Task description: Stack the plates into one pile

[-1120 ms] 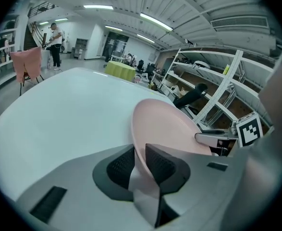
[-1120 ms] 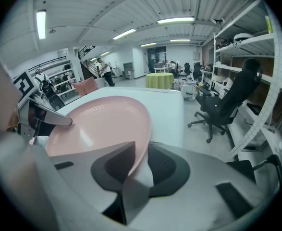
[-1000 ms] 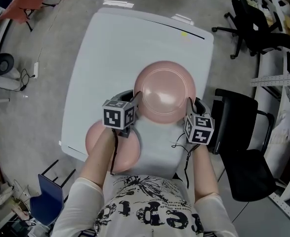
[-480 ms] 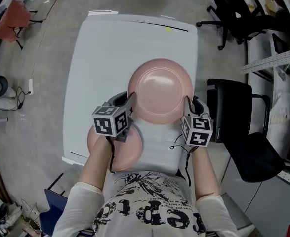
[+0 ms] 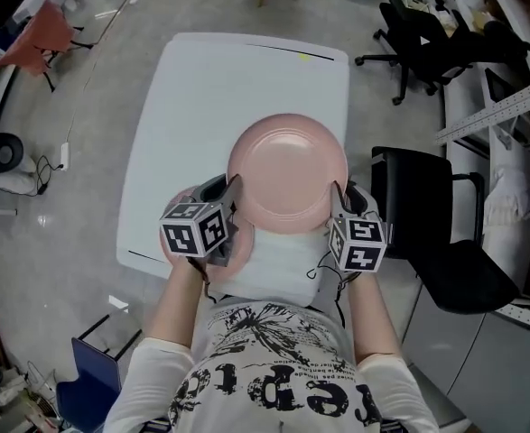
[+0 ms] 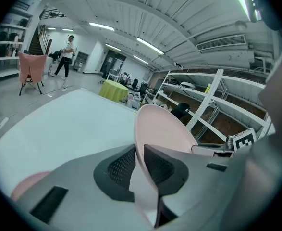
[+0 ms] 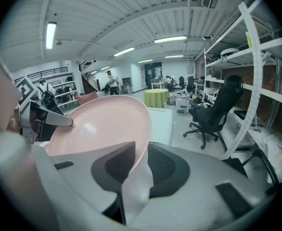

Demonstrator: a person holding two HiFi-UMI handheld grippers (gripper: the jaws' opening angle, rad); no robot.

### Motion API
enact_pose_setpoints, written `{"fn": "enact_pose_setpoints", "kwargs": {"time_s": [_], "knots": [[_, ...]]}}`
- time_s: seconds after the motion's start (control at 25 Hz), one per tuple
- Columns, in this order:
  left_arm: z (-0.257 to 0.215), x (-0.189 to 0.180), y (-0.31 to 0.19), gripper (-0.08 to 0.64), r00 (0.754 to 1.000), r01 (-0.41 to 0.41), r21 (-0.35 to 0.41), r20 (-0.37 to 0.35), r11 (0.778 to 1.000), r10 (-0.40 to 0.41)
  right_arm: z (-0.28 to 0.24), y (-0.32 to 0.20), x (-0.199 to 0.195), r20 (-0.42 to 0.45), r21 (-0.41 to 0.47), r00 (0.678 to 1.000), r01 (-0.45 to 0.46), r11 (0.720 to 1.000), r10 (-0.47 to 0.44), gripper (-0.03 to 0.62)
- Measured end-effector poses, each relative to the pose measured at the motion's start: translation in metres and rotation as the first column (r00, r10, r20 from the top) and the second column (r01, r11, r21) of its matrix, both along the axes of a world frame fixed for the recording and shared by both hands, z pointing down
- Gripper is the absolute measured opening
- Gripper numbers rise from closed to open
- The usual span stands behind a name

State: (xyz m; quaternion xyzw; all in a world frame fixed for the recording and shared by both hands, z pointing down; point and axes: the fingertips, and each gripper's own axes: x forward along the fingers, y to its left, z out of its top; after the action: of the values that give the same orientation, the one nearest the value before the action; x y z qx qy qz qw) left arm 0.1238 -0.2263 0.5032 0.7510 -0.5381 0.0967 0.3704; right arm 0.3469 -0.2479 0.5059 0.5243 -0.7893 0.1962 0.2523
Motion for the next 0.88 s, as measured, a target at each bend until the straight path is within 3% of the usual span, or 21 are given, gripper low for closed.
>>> {"fn": "enact_pose_setpoints", "kwargs": {"time_s": [0.12, 0.64, 0.88], "knots": [[-0.002, 0.006, 0.031, 0.063, 1.000, 0.031, 0.008, 0.000, 0.999, -0.031, -0.004, 0.023, 0.005, 0.002, 0.009, 0.999, 0.039, 0.999, -0.039, 0.089], [-0.012, -0.027, 0.156, 0.065, 0.994, 0.109, 0.027, 0.008, 0.994, -0.109, -0.011, 0.133, -0.030, 0.003, 0.006, 0.992, 0.122, 0.992, -0.122, 0.091], [-0.002, -0.067, 0.188, 0.059, 0.995, 0.096, 0.012, -0.005, 0.995, -0.096, -0.010, 0.169, -0.070, -0.015, 0.000, 0.994, 0.110, 0.994, -0.110, 0.089]]}}
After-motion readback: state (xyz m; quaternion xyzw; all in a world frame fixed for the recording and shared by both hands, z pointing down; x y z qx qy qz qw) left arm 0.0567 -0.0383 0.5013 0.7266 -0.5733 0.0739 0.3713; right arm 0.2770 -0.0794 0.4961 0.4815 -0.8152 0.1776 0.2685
